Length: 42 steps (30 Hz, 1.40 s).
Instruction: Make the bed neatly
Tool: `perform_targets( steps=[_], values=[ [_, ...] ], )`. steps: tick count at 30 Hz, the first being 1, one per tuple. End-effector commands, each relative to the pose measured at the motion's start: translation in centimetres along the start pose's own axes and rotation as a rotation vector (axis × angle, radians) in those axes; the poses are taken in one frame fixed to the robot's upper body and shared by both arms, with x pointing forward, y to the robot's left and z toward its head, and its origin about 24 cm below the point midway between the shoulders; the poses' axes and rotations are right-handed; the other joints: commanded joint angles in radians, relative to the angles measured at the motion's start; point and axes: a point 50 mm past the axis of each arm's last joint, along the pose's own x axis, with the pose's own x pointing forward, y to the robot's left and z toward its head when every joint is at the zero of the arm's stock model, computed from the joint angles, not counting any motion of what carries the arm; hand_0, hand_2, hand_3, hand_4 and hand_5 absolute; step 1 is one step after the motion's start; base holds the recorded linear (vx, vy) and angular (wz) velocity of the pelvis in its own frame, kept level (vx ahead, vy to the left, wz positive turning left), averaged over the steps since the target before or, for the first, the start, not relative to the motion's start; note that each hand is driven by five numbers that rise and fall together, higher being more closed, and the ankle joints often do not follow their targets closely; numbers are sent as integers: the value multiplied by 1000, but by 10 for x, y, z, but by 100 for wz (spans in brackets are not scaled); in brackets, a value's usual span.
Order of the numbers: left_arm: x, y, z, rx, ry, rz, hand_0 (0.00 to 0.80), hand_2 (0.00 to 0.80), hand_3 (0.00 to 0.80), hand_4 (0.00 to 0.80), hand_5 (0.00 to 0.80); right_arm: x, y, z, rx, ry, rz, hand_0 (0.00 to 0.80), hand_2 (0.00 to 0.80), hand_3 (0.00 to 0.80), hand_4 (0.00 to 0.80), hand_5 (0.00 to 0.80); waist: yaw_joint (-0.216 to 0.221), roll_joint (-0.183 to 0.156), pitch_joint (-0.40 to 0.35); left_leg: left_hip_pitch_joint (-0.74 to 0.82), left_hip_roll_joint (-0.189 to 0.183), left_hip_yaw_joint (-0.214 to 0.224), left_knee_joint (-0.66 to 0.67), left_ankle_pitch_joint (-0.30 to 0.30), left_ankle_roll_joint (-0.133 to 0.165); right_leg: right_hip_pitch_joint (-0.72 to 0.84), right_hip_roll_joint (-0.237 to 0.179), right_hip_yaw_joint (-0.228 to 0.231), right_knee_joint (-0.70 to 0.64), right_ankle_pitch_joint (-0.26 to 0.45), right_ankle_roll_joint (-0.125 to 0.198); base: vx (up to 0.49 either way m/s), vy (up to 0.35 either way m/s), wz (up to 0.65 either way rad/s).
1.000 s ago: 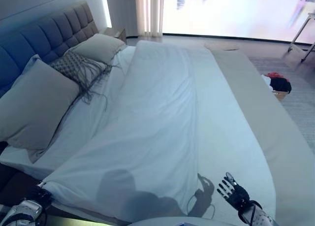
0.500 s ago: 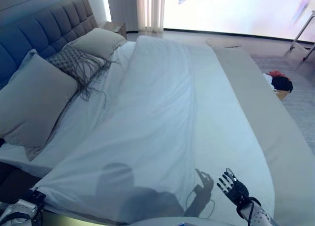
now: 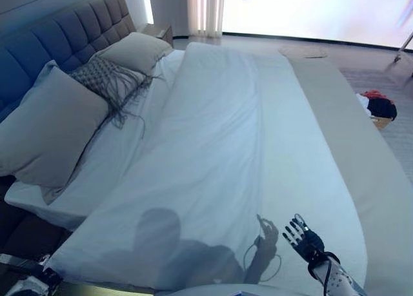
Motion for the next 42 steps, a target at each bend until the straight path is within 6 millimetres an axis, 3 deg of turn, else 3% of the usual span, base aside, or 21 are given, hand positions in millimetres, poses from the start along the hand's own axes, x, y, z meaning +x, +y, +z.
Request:
perform_targets(
  steps=[1, 5, 12, 15, 18, 22, 26, 28, 32, 37, 42],
  values=[
    [-21, 57, 74, -66, -246, 128, 0, 0, 0, 0, 0, -1, 16, 26, 23, -103, 82, 0, 0, 0, 0, 0, 49, 11, -14, 6, 35, -19, 73, -14, 45, -97, -121, -3, 88, 77, 32, 0, 0, 0],
    [-16, 40, 62, -88, -234, 30, 0, 0, 0, 0, 0, 0, 14, 25, 44, -120, 72, 0, 0, 0, 0, 0, 65, 10, -8, -1, 34, -33, 79, -16, 44, -98, -123, -9, 96, 72, 30, -1, -2, 1],
    [-9, 37, 36, -145, -212, -71, 0, 0, 0, 0, 0, -1, 14, 29, 55, -134, 60, 0, 0, 0, 0, 0, 82, 11, -3, -5, 33, -45, 75, -14, 43, -94, -127, -18, 86, 77, 30, 9, -1, 8],
    [-9, 25, 33, -209, -233, -175, 0, 0, 0, 0, 0, -2, 11, 29, 62, -139, 43, 0, 0, 0, 0, 0, 87, 13, 1, -4, 34, -45, 70, -10, 42, -92, -126, -20, 82, 80, 29, 8, 17, 2],
    [-14, -8, 32, -253, -250, -340, 0, 0, 0, 0, 0, -3, 8, 28, 69, -149, 39, 0, 0, 0, 0, 0, 95, 12, 6, -11, 35, -51, 69, -7, 39, -90, -126, -25, 83, 78, 28, 21, 13, 7],
    [-19, -56, 8, -250, -200, -576, 0, 0, 0, 0, 0, -3, 0, 30, 57, -158, 35, 0, 0, 0, 0, 0, 100, 8, 25, -38, 40, -66, 102, -13, 32, -107, -128, -22, 111, 68, 23, 40, 34, 7],
    [-37, -114, -5, -324, -135, -852, 0, 0, 0, 0, 0, 1, 0, 48, 54, -202, 61, 0, 0, 0, 0, 0, 98, 3, 70, -102, 39, -85, 154, -27, 29, -160, -131, -1, 149, 61, 21, -63, 65, 5],
    [-55, -145, -2, -381, -120, -1035, 0, 0, 0, 0, 0, 5, 10, 60, 53, -246, 106, 0, 0, 0, 0, 0, 97, -8, 114, -150, 36, -93, 179, -35, 30, -203, -131, 17, 161, 66, 24, -232, 47, 6],
    [-93, -185, 7, -389, -119, -1384, 0, 0, 0, 0, 0, 9, 31, 75, 61, -315, 198, 0, 0, 0, 0, 0, 100, -38, 200, -237, 35, -111, 238, -48, 29, -278, -123, 40, 190, 81, 26, -224, -9, 4],
    [-129, -206, 2, -286, -105, -1696, 0, 0, 0, 0, 0, 10, 51, 91, 74, -375, 291, 0, 0, 0, 0, 0, 125, -65, 281, -350, 33, -145, 304, -51, 31, -364, -114, 31, 232, 101, 26, -142, -17, 2],
    [-144, -215, 20, -218, -116, -1751, 0, 0, 0, 0, 0, 8, 81, 115, 76, -437, 396, 0, 0, 0, 0, 0, 139, -88, 348, -446, 19, -160, 324, -37, 42, -456, -114, 18, 255, 126, 36, -148, 7, 8]
  ],
)
